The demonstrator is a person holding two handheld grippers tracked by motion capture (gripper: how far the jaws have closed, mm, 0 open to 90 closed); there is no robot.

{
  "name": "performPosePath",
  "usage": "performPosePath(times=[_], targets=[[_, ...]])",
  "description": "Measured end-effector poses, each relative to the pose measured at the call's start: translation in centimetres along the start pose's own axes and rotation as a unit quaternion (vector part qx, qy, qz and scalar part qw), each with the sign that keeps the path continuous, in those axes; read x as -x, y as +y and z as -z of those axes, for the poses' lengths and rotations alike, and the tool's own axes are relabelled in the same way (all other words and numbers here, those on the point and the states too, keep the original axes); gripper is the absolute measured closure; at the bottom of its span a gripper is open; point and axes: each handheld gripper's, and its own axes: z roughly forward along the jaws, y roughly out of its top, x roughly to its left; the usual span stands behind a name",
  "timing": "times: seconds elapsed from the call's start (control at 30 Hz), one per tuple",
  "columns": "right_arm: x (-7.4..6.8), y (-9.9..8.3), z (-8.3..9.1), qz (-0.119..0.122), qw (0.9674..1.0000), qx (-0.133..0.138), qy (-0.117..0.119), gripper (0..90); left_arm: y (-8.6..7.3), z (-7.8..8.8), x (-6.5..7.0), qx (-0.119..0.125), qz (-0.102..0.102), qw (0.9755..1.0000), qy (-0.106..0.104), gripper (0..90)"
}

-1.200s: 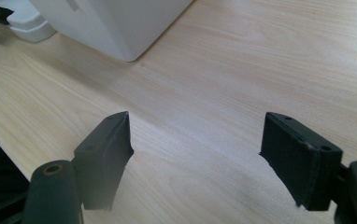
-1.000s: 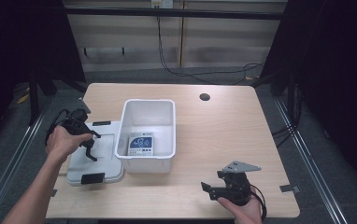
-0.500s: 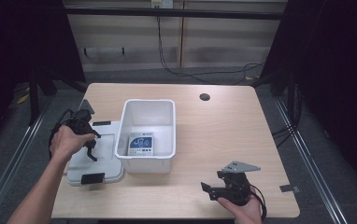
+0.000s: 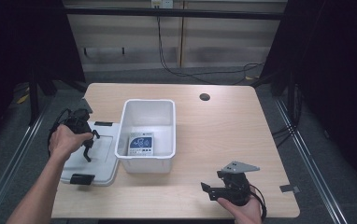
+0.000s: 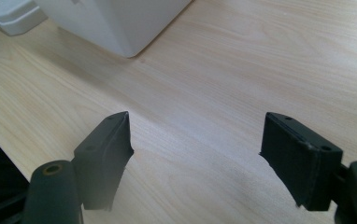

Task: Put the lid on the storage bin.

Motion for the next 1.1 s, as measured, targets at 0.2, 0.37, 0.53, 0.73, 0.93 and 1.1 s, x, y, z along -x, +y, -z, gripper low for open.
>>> performPosePath(times=[0.2, 0.37, 0.53, 0.73, 0.93, 1.1], targets=[[0.0, 0.0, 0.0, 0.0, 1.0, -0.002, 0.0, 23.8, 0.1, 0.1, 0.3, -0.002, -0.012, 0.9998, 0.014, 84.4], [-0.1, 0.0, -0.1, 0.0, 1.0, -0.003, 0.001, 23.8, 0.1, 0.5, 0.4, -0.006, -0.016, 0.9998, 0.013, 84.6], [0.0, 0.0, -0.1, 0.001, 1.0, -0.004, 0.001, 23.8, 0.2, 1.3, 0.5, -0.002, -0.013, 0.9998, 0.017, 84.8], [0.0, 0.0, -0.1, 0.001, 1.0, -0.005, 0.001, 23.8, 0.2, 2.0, 0.4, -0.003, -0.008, 0.9998, 0.02, 84.8], [-0.1, 0.0, -0.1, 0.0, 1.0, -0.007, 0.003, 23.8, 0.1, 2.5, 0.1, -0.005, -0.015, 0.9996, 0.023, 84.7], [-0.1, 0.0, -0.1, 0.0, 1.0, -0.007, 0.003, 23.6, 0.0, 3.2, -0.2, -0.001, -0.01, 0.9996, 0.025, 84.8]])
